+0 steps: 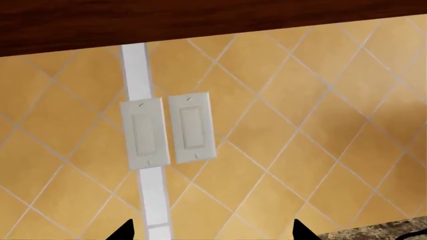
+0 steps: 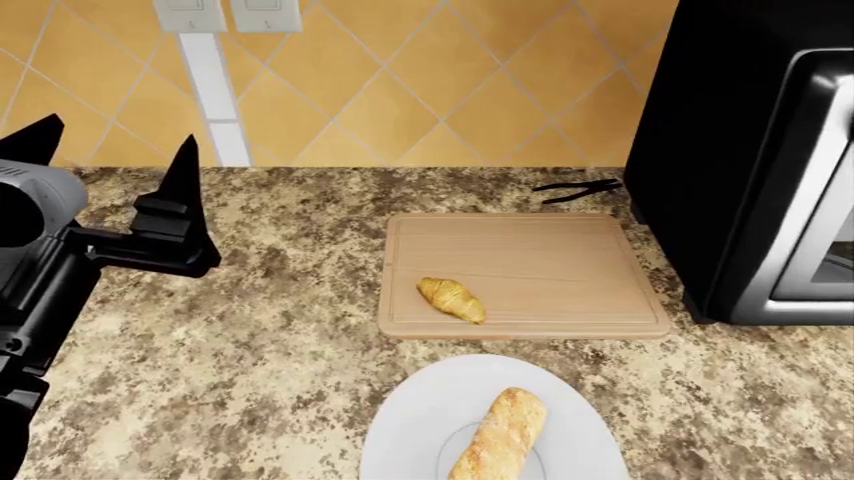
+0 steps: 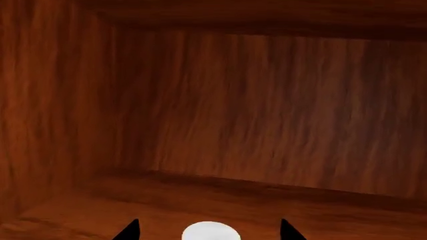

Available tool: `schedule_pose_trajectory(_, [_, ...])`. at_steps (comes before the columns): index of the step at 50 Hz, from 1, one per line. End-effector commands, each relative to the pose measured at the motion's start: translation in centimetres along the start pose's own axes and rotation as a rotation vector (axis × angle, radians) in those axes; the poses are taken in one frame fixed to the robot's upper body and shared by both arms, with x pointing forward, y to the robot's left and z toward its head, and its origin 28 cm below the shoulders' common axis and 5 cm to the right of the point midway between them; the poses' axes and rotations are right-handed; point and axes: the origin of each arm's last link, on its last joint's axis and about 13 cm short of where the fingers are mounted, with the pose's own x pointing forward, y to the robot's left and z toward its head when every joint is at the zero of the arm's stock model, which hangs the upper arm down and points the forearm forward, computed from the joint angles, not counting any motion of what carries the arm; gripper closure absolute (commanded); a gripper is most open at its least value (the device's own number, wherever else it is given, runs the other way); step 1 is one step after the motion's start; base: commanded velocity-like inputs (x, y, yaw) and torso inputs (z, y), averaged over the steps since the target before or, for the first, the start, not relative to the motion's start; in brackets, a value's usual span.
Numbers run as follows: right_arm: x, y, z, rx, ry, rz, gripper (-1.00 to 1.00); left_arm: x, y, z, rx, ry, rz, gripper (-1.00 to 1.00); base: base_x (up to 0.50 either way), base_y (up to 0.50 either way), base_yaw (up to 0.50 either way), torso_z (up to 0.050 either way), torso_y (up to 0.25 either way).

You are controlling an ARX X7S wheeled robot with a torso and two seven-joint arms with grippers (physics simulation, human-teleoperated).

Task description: From the different types of pastries on the counter, select a croissant and place it on the cutting board. Then retrieve a jar of jam from the cabinet and place it alongside the croissant on the cutting board.

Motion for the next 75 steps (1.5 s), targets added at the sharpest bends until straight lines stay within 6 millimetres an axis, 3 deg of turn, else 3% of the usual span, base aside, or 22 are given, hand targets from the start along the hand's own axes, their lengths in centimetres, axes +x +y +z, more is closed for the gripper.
schedule_pose_trajectory(1, [0.3, 0.3, -0.7, 0.029, 0.047, 0.045, -1.0, 0.0, 0.1, -0.1, 0.0, 0.002, 0.003, -1.0, 0.0, 0.0, 0.0, 0.0, 0.0])
schedule_pose_trajectory(17, [1.1, -0.2, -1.8, 0.035, 0.092, 0.013, -1.0, -0.1, 0.2, -0.1, 0.001, 0.001, 0.005, -1.0, 0.0, 0.0, 0.0, 0.0, 0.0])
schedule_pose_trajectory(49, [4.6, -0.9, -4.2, 0.102, 0.193, 0.031, -1.0, -0.1, 0.4, 0.1, 0.004, -0.004, 0.005, -1.0, 0.0, 0.0, 0.0, 0.0, -0.001])
schedule_pose_trajectory(59, [5.2, -0.8, -5.8, 0.21, 0.337, 0.064, -1.0, 0.0, 0.5, -0.1, 0.003, -0.001, 0.008, -1.0, 0.0, 0.0, 0.0, 0.0, -0.005])
schedule_pose_trajectory(65, [5.1, -0.5, -6.5, 0.174, 0.434, 0.088, -1.0, -0.1, 0.5, -0.2, 0.002, 0.0, 0.01, -1.0, 0.0, 0.0, 0.0, 0.0, -0.004])
schedule_pose_trajectory(66, [5.1, -0.4, -6.6, 0.162, 0.446, 0.094, 1.0, 0.0, 0.5, -0.2, 0.002, 0.0, 0.01, -1.0, 0.0, 0.0, 0.0, 0.0, -0.01])
schedule_pose_trajectory(75, [4.7, 0.0, -7.2, -0.009, 0.536, 0.137, 1.0, -0.1, 0.5, -0.2, -0.001, -0.001, 0.011, -1.0, 0.0, 0.0, 0.0, 0.0, -0.005])
